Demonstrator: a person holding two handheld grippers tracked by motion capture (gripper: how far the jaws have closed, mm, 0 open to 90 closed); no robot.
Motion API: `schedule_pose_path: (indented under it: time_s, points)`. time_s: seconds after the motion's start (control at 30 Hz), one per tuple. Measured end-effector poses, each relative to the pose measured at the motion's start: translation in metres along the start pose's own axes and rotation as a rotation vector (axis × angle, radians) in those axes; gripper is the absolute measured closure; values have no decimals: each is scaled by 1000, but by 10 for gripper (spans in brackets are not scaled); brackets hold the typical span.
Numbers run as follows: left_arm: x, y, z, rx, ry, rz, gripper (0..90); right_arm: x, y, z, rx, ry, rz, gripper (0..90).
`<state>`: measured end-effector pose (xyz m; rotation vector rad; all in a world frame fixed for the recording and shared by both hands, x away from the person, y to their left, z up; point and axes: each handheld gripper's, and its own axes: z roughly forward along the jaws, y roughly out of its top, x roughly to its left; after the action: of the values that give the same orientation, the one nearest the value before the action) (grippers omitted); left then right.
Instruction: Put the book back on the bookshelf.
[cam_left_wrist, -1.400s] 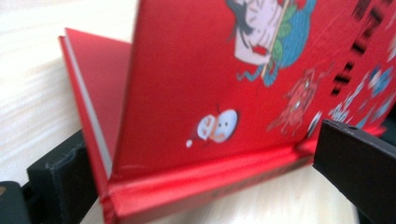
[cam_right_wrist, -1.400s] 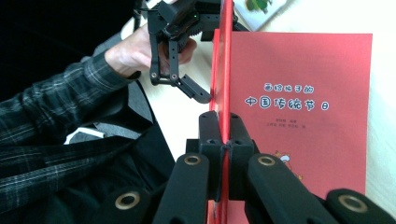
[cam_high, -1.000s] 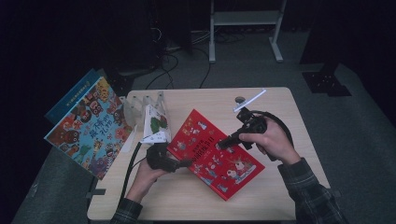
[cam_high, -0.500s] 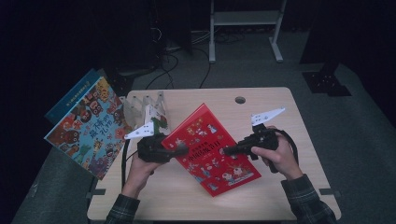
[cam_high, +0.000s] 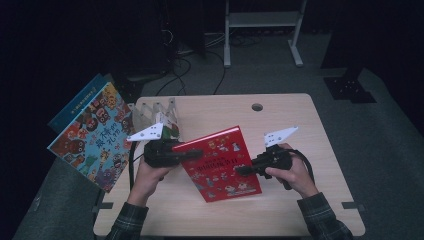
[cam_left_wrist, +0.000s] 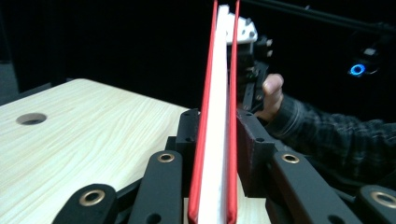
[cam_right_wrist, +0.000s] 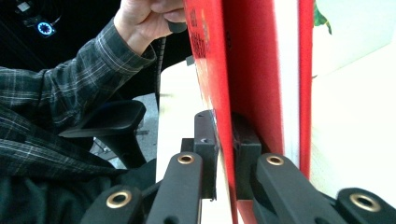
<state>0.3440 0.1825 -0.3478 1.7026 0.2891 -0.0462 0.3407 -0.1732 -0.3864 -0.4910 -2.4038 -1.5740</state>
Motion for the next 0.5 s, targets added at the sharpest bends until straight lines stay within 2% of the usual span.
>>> schedule_pose_path:
  time_s: [0.1,0.23,0.33,0.4,0.5]
  points:
    - [-3,6,1,4,-17,4,774,0,0,2,4,-29,-18,785]
    - [-7,14,0,38,24,31,785,-2,-3,5,2,-78,-58,711]
    - [-8,16,-5,41,63,24,791,-7,-10,0,7,-117,-52,676]
    - [-10,17,-8,36,93,27,794,-11,-16,-4,11,-155,-45,630]
    - [-15,22,-15,41,140,45,794,-17,-26,-12,29,-249,-28,577]
